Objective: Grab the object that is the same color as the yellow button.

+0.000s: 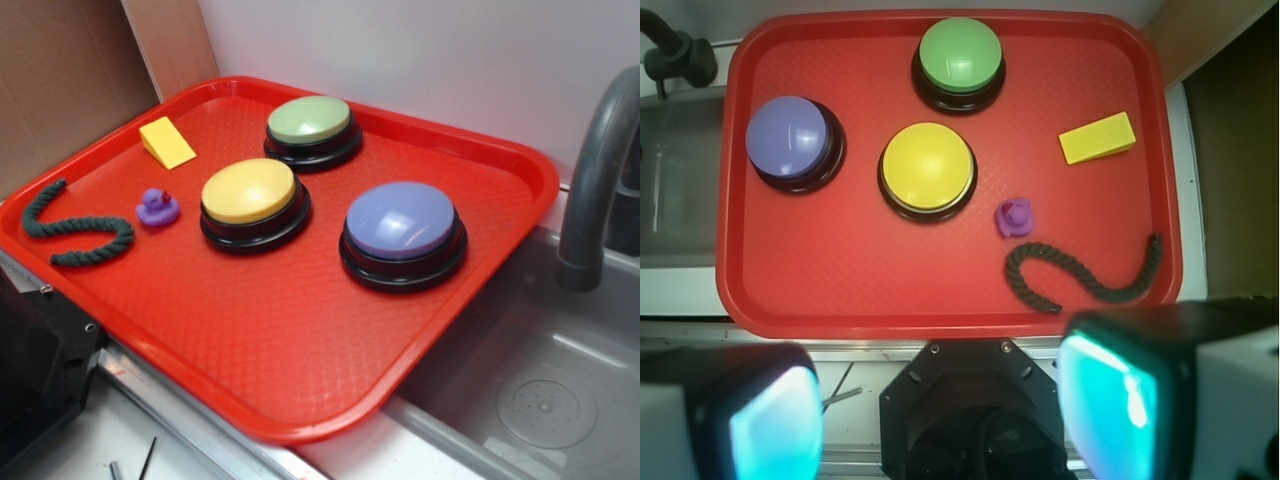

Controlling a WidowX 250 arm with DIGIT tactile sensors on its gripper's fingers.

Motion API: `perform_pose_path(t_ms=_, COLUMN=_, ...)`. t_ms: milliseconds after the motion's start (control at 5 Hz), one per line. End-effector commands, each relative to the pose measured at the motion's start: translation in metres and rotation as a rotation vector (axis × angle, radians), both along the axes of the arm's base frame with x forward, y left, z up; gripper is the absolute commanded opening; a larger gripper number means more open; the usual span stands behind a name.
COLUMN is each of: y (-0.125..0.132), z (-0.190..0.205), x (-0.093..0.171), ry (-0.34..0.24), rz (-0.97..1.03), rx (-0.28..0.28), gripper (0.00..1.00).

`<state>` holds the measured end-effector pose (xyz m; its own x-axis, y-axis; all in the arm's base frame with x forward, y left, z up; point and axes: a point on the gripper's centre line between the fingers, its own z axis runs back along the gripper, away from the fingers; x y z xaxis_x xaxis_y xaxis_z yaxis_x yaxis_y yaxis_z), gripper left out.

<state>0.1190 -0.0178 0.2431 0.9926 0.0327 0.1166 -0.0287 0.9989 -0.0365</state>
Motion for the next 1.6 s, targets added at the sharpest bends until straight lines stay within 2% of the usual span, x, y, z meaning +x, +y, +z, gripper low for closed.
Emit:
perform_pose_path(t_ms=0, y=0.0, z=0.0, x=0.0, ry=0.0, rz=0.0, rx=0.0, gripper=1.0)
perform_pose_path(t_ms=200, y=0.05, z=-0.05, x=0.005, ry=0.143, rz=0.25, rx=-0.025, gripper=1.0)
perform_pose_path(t_ms=400, y=0.105, z=-0.094, x=0.014, ry=0.202, rz=0.505, rx=0.089, gripper=1.0)
perform_pose_path(t_ms=600, y=0.119, z=-0.129, x=0.049, ry=0.062, rz=0.761, rx=0.055, gripper=1.0)
perform_pose_path(t_ms=800, y=0.134, z=-0.124, x=0.063, ry=-0.142, rz=1.021, rx=0.061, gripper=1.0)
perform_pose_path(t_ms=1400, y=0.134, z=-0.124, x=0.063, ry=-0.142, rz=1.021, rx=0.061, gripper=1.0)
